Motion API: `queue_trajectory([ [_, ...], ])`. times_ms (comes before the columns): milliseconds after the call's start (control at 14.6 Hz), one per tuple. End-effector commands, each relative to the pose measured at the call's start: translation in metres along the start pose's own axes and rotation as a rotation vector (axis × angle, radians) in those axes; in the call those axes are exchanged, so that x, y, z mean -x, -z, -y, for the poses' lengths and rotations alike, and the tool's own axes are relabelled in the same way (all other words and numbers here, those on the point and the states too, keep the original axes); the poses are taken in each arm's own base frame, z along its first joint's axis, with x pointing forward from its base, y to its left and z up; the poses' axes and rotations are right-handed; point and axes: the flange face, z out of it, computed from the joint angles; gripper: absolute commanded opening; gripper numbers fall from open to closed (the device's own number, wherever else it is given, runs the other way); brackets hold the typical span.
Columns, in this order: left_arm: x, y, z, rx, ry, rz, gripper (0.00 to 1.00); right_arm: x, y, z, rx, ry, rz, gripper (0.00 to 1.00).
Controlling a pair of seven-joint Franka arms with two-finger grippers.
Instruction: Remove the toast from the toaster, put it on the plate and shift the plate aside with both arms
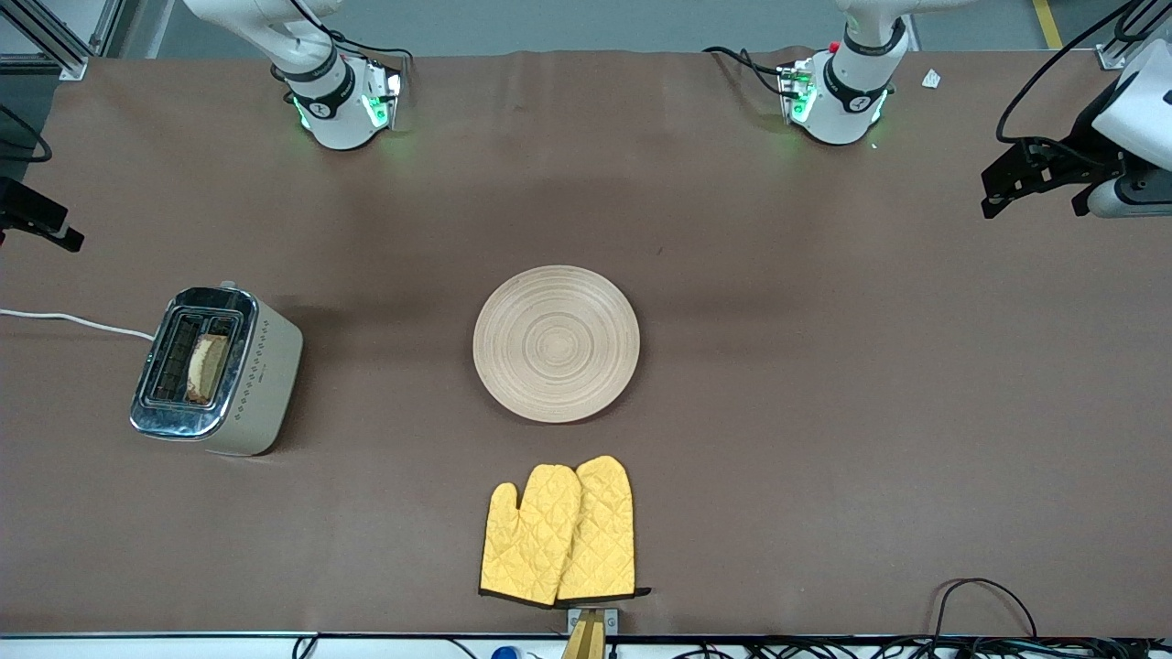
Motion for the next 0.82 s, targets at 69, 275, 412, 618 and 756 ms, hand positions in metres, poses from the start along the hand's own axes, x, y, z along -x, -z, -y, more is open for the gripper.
queue_trajectory([
  [69,-0.002,0.004,-0.001,-0.006,-0.015,0.005,1.0,0.005,-0.001,-0.002,0.011,-0.016,0.004,1.0],
  [275,-0.005,0.001,0.002,-0.006,-0.012,0.011,1.0,0.005,-0.002,-0.002,0.01,-0.017,0.005,1.0],
  [412,-0.006,-0.002,0.003,-0.008,-0.01,0.016,1.0,0.005,-0.002,-0.002,0.01,-0.015,0.004,1.0],
  [618,-0.007,-0.002,0.007,-0.011,-0.004,0.014,1.0,0.005,-0.002,-0.002,0.01,-0.015,0.005,1.0],
  [756,-0.012,-0.001,0.009,-0.007,-0.004,0.01,1.0,0.005,-0.001,-0.002,0.01,-0.015,0.002,1.0],
])
